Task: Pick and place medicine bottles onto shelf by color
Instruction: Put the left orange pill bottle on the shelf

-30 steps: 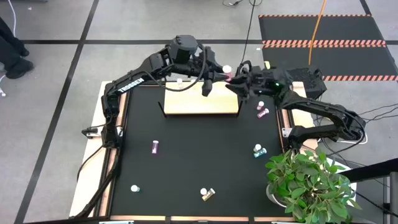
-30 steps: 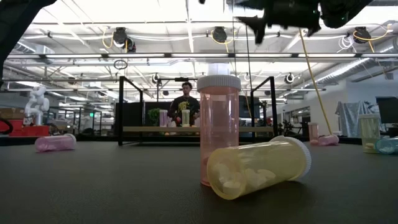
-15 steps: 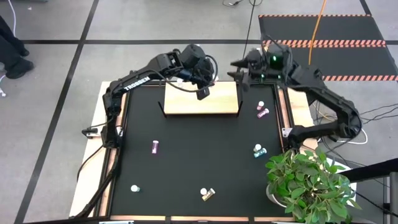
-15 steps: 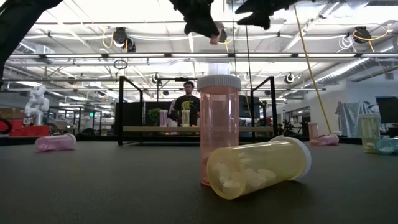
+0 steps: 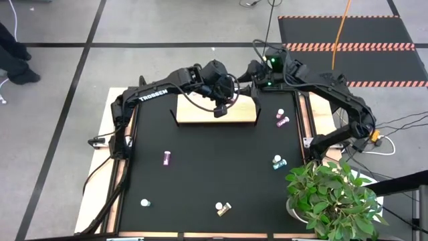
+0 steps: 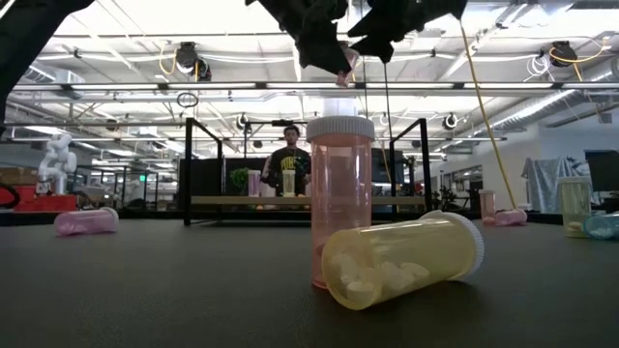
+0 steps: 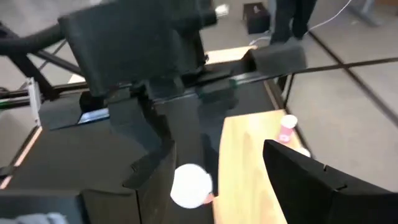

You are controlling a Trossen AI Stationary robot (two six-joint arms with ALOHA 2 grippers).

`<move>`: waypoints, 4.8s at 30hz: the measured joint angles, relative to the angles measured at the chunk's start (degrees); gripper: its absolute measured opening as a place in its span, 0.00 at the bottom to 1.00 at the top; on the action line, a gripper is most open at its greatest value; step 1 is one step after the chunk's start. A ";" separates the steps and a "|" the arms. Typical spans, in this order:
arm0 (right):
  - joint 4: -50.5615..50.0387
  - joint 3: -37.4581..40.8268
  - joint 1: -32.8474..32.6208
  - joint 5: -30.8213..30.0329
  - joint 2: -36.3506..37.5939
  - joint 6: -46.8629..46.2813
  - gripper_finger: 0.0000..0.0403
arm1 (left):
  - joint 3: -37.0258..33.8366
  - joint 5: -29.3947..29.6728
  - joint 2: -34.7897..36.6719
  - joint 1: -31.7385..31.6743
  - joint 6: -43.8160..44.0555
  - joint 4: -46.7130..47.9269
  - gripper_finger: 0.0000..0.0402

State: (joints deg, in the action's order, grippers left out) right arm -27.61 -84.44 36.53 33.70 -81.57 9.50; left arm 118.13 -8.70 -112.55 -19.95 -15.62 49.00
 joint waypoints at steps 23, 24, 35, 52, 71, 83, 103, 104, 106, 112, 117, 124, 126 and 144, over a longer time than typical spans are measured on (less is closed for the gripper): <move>-4.78 0.00 -2.79 -5.15 -2.09 4.89 0.39 | -0.99 0.07 0.02 -0.34 1.79 -3.57 0.26; -4.67 0.00 -2.79 -5.14 -2.09 4.88 0.38 | -0.98 0.07 0.02 -0.34 1.81 -3.61 0.26; -4.45 0.00 -2.79 -5.19 -2.07 4.74 0.31 | -0.97 0.07 0.02 -0.38 4.16 -3.62 0.28; 2.65 -0.06 1.72 -14.18 -5.36 7.98 0.30 | 0.48 7.61 4.00 -2.20 8.46 11.82 0.80; 8.70 0.07 6.70 -15.88 -23.68 7.72 0.31 | 0.56 17.87 14.36 -6.77 8.64 10.88 0.86; 9.72 2.61 8.14 -17.14 -25.00 9.78 0.31 | 0.52 17.87 14.36 -7.07 8.50 10.83 0.86; 15.57 8.68 8.94 -18.55 -24.80 7.49 0.31 | 0.47 17.82 14.34 -7.01 10.44 10.70 0.86; 15.63 8.68 8.96 -18.51 -24.80 7.27 0.31 | 0.47 17.82 14.33 -7.01 10.47 10.70 0.86; 15.64 8.68 8.97 -18.52 -24.82 7.24 0.31 | 0.47 17.82 14.32 -7.01 10.43 10.70 0.86; 15.60 8.68 8.99 -18.54 -24.85 6.44 0.31 | 0.47 17.82 14.29 -7.03 10.39 10.17 0.86; 15.12 8.68 9.12 -18.54 -24.87 5.07 0.32 | 0.47 17.82 14.29 -7.01 10.40 9.26 0.86; 13.86 8.68 9.14 -18.61 -24.87 4.94 0.42 | 0.47 17.82 14.29 -6.99 10.26 9.21 0.86; 13.83 8.68 9.16 -18.63 -24.87 4.90 0.45 | 0.47 17.82 14.29 -6.99 10.13 9.21 0.86; 6.99 8.20 6.66 -21.47 -17.72 16.25 0.50 | 0.47 17.82 14.29 -7.01 6.62 9.41 0.86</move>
State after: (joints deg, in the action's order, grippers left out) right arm -20.62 -76.24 43.19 12.23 -99.29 25.75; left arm 118.61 9.12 -98.26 -26.96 -8.99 58.42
